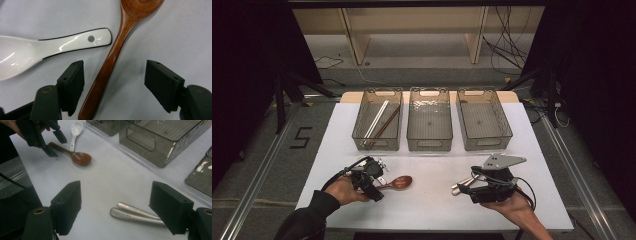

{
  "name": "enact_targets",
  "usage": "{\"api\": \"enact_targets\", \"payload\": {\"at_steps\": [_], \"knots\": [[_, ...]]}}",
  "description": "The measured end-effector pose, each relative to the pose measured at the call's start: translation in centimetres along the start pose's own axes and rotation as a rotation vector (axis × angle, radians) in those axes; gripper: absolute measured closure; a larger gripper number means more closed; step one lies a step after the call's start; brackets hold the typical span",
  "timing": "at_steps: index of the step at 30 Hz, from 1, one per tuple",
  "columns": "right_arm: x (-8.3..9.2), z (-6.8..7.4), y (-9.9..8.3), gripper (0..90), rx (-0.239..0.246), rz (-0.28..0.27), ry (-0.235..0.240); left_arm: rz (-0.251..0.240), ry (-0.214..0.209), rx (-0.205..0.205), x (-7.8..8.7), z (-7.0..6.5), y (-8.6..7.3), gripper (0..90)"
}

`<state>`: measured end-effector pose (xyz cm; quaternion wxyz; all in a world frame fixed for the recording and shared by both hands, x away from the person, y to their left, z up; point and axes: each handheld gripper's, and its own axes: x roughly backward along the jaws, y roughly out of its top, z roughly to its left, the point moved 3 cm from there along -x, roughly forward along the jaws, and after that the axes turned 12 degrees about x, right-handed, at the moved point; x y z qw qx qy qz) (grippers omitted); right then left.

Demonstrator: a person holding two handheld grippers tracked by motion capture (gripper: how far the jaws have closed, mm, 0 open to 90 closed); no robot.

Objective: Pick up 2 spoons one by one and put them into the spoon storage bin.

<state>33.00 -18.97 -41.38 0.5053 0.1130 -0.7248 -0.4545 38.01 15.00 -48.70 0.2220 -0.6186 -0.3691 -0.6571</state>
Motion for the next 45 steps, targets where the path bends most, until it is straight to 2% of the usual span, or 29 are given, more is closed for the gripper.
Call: {"api": "enact_targets", "payload": {"at_steps": [4,6,9,10,13,16,21,31,36,38,40,45], "knots": [[0.1,0.0,0.0,26.3,-0.004,0.0,-0.004,-0.007,-0.006,-0.002,-0.3,0.1,0.2,40.0],[0.1,0.0,0.0,26.3,-0.001,0.001,-0.004,0.002,-0.004,-0.023,-0.4,0.1,0.3,44.6],[0.0,0.0,-0.1,26.3,0.0,0.003,-0.005,-0.004,-0.001,-0.031,-0.5,-0.1,0.5,52.0],[0.0,0.0,-0.1,26.3,-0.003,0.004,-0.006,-0.001,-0.002,-0.049,-0.5,-0.1,0.6,55.3],[0.1,-0.1,-0.1,26.3,-0.004,0.003,-0.008,0.002,-0.007,-0.057,-0.6,-0.3,0.7,61.4],[0.1,0.0,-0.1,26.3,-0.001,0.005,-0.008,0.002,-0.015,-0.043,-0.6,-0.3,0.9,67.1],[0.2,0.1,0.0,26.4,0.003,0.004,-0.011,0.017,-0.017,-0.097,-0.6,-0.7,0.9,75.5],[0.2,0.0,-0.1,26.5,-0.006,0.008,-0.016,0.01,-0.014,-0.143,-0.6,-0.9,0.9,80.2],[0.3,-0.1,-0.2,26.5,-0.006,0.008,-0.016,-0.014,-0.021,-0.125,-0.2,-0.7,0.9,80.5],[0.3,-0.1,-0.2,26.5,-0.008,0.008,-0.016,-0.024,-0.042,-0.112,0.0,-0.6,0.9,80.5],[0.3,0.0,-0.2,26.5,-0.004,0.01,-0.018,-0.036,-0.044,-0.102,0.4,-0.6,0.9,80.5],[0.4,-0.1,-0.2,26.4,-0.009,0.005,-0.018,-0.099,-0.088,-0.077,1.5,-0.7,1.1,80.5]]}}
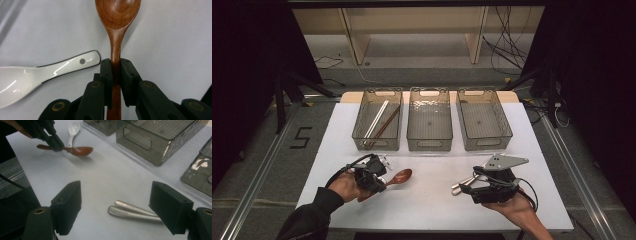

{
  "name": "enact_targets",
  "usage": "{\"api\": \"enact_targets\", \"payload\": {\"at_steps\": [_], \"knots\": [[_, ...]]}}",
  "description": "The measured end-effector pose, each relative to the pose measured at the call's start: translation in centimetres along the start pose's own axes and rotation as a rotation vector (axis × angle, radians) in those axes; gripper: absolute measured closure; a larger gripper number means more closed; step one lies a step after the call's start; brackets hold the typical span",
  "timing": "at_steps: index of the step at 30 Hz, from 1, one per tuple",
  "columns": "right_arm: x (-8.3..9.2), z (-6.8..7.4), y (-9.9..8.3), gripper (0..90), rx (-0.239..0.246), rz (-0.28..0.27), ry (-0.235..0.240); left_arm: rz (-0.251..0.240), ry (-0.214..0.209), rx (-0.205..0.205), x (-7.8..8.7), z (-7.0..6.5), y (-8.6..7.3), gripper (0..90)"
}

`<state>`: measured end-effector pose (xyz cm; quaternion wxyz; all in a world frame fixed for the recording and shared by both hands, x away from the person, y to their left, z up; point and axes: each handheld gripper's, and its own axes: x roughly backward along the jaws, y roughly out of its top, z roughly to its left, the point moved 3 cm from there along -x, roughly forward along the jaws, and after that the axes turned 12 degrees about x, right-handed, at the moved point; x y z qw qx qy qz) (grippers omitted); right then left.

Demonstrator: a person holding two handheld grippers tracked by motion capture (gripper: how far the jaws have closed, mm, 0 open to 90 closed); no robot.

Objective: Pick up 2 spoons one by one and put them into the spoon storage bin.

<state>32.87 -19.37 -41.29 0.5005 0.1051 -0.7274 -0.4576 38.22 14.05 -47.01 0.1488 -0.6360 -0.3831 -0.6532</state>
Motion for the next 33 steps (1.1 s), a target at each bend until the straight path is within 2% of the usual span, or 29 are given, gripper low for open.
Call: {"api": "enact_targets", "payload": {"at_steps": [7,12,16,20,23,26,33], "knots": [[0.2,-0.1,0.0,26.5,-0.006,-0.011,-0.008,-0.116,-0.047,0.025,1.7,-0.7,1.0,80.5],[0.2,-0.1,0.0,26.4,-0.012,-0.015,-0.01,-0.206,-0.095,0.084,3.0,-1.0,1.9,80.4],[0.3,-0.3,0.0,26.4,-0.025,-0.029,-0.018,-0.265,-0.113,0.119,4.0,-0.8,2.9,80.4],[0.4,-0.5,0.0,26.5,-0.043,-0.045,-0.021,-0.288,-0.101,0.12,4.3,-0.8,3.8,80.4],[0.5,-0.6,0.0,26.5,-0.047,-0.05,-0.023,-0.298,-0.114,0.133,4.5,-0.4,4.5,80.4],[0.6,-0.7,0.0,26.5,-0.05,-0.054,-0.025,-0.296,-0.096,0.132,4.4,-0.4,5.0,80.4],[0.7,-0.8,0.0,26.5,-0.053,-0.064,-0.025,-0.322,-0.112,0.153,4.8,0.1,6.6,80.4]]}}
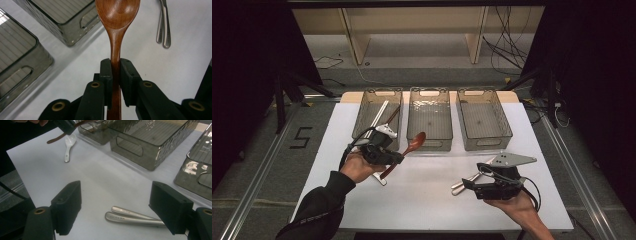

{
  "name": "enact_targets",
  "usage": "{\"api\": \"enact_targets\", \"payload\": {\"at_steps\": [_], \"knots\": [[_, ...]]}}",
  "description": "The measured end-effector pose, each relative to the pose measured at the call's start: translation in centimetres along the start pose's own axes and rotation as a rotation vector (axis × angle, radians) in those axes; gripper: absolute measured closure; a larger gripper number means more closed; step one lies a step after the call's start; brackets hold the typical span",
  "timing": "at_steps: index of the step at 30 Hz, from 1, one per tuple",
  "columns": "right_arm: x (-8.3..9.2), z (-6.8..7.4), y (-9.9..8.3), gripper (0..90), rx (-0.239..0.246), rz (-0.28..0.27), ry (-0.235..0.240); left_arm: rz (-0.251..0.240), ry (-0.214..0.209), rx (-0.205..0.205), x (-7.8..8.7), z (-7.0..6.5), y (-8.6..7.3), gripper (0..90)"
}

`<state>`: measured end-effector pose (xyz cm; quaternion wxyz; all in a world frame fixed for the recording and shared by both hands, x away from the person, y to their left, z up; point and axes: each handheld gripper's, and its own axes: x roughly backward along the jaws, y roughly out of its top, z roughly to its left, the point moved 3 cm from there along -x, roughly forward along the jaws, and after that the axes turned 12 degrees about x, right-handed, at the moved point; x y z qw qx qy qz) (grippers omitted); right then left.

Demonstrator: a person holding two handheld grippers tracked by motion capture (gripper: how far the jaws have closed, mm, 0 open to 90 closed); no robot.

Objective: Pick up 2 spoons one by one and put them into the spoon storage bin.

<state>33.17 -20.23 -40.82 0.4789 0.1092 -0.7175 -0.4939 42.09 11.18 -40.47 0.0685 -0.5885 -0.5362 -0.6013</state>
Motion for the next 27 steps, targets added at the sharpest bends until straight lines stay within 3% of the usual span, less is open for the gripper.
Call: {"api": "enact_targets", "payload": {"at_steps": [10,27], "knots": [[-0.1,0.0,0.1,26.5,0.002,0.001,0.002,-0.055,0.013,0.009,-0.4,0.1,3.2,80.4],[-0.1,0.0,0.0,26.4,-0.001,-0.002,0.003,-0.107,0.037,0.029,-1.5,1.7,6.8,80.4]]}}
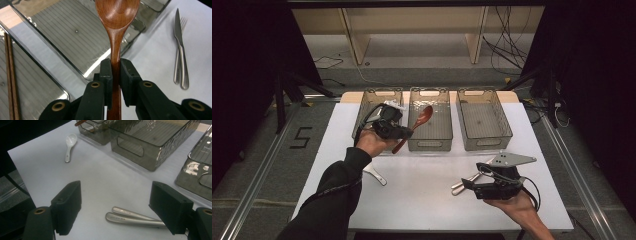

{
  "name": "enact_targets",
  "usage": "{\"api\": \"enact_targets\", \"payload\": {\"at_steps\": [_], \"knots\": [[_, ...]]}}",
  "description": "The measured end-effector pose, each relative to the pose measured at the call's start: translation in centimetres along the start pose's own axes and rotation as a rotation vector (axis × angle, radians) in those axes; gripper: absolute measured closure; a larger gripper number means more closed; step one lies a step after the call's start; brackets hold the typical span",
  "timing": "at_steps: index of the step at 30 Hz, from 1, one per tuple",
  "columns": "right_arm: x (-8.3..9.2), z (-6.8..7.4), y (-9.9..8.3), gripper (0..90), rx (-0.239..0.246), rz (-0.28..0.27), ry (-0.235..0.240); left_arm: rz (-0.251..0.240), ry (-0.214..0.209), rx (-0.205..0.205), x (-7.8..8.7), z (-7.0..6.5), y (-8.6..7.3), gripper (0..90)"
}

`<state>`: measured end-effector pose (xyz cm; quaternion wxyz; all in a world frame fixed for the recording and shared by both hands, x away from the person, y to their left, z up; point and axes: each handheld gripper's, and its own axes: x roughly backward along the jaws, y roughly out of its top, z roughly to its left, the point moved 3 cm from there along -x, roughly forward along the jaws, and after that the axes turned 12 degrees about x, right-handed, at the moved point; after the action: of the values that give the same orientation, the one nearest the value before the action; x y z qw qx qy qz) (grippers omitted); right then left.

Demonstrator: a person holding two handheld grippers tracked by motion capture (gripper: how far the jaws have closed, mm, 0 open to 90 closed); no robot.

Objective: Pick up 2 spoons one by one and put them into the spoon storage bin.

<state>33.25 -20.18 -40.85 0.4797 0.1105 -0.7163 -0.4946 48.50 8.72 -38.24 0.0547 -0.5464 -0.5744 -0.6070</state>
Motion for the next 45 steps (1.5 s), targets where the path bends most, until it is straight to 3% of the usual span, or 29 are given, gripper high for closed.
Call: {"api": "enact_targets", "payload": {"at_steps": [11,23,31,34,37,45], "knots": [[-0.1,-0.1,-0.1,26.5,-0.005,0.005,0.007,-0.003,0.026,0.0,-1.7,0.2,2.9,80.4],[-0.2,-0.2,-0.2,26.5,-0.005,0.003,0.013,-0.009,0.041,0.065,-3.9,1.3,5.5,80.4],[-0.2,-0.2,-0.2,26.5,-0.002,0.003,0.014,0.0,0.043,0.111,-5.3,2.0,5.9,80.4],[-0.2,-0.2,-0.2,26.5,-0.004,0.005,0.016,-0.008,0.012,0.136,-5.4,2.0,6.1,80.4],[-0.2,-0.2,-0.2,26.5,-0.005,0.006,0.017,-0.008,0.028,0.128,-5.6,2.0,6.3,80.3],[-0.2,-0.1,-0.2,26.5,-0.001,0.005,0.017,0.027,0.06,0.154,-7.2,2.8,5.9,80.2]]}}
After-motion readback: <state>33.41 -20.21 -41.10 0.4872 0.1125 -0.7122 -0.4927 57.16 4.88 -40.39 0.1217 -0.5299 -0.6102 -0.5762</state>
